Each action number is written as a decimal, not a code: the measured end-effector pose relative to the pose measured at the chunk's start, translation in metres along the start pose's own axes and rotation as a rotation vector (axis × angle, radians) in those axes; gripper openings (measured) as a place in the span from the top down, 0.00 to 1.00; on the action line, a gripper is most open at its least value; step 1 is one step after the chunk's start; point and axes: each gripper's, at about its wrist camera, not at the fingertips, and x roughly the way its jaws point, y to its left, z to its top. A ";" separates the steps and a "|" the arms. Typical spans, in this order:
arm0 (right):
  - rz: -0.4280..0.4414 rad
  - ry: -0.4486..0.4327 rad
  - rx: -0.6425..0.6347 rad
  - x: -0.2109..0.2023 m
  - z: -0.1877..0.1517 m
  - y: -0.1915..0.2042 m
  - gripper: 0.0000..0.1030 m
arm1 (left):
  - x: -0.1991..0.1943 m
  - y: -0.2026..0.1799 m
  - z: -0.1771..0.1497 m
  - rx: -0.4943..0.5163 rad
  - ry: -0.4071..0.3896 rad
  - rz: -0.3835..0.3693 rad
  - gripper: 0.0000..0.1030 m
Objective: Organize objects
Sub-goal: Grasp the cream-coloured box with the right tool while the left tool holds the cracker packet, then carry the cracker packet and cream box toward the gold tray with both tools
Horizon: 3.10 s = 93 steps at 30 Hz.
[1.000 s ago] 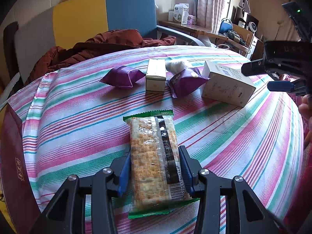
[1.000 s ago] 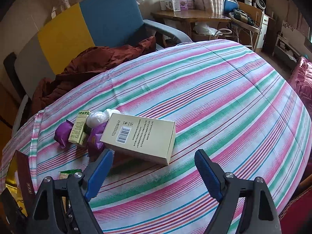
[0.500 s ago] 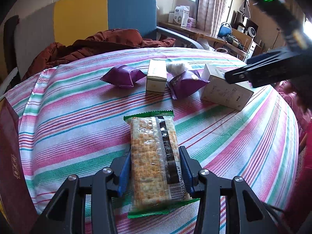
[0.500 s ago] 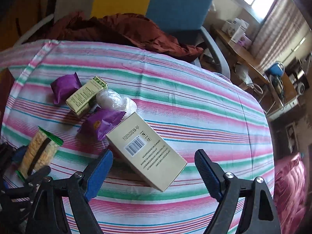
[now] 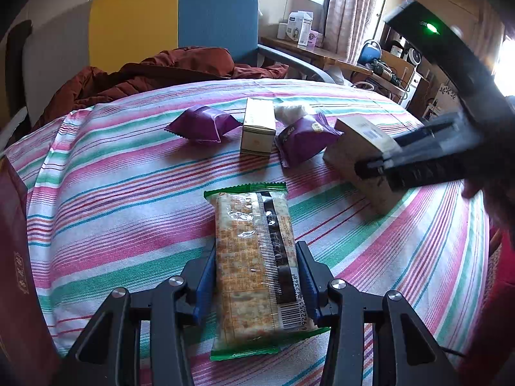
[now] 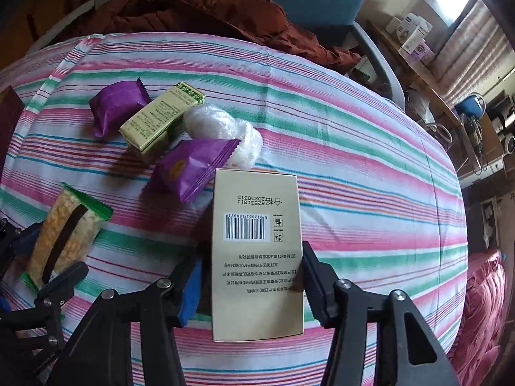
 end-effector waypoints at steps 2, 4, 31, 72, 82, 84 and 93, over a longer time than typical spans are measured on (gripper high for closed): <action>0.037 0.030 0.072 0.014 -0.009 -0.001 0.50 | 0.000 0.000 0.000 0.000 -0.001 0.000 0.54; 0.079 0.027 0.133 0.017 -0.012 -0.010 0.50 | -0.001 0.000 0.000 -0.001 -0.001 0.001 0.54; -0.036 -0.021 0.089 0.021 -0.005 -0.019 0.50 | 0.000 -0.007 -0.001 0.040 -0.004 0.054 0.54; 0.046 -0.264 0.067 -0.091 -0.019 0.056 0.51 | -0.172 0.038 -0.029 -0.079 -0.222 0.161 0.58; 0.184 -0.347 -0.045 -0.140 -0.015 0.132 0.51 | -0.206 0.086 -0.053 -0.195 -0.244 0.152 0.58; 0.218 -0.359 -0.081 -0.148 -0.011 0.152 0.51 | -0.221 0.106 -0.059 -0.241 -0.258 0.164 0.58; 0.341 -0.366 -0.212 -0.155 0.021 0.242 0.51 | -0.278 0.193 -0.090 -0.423 -0.309 0.292 0.58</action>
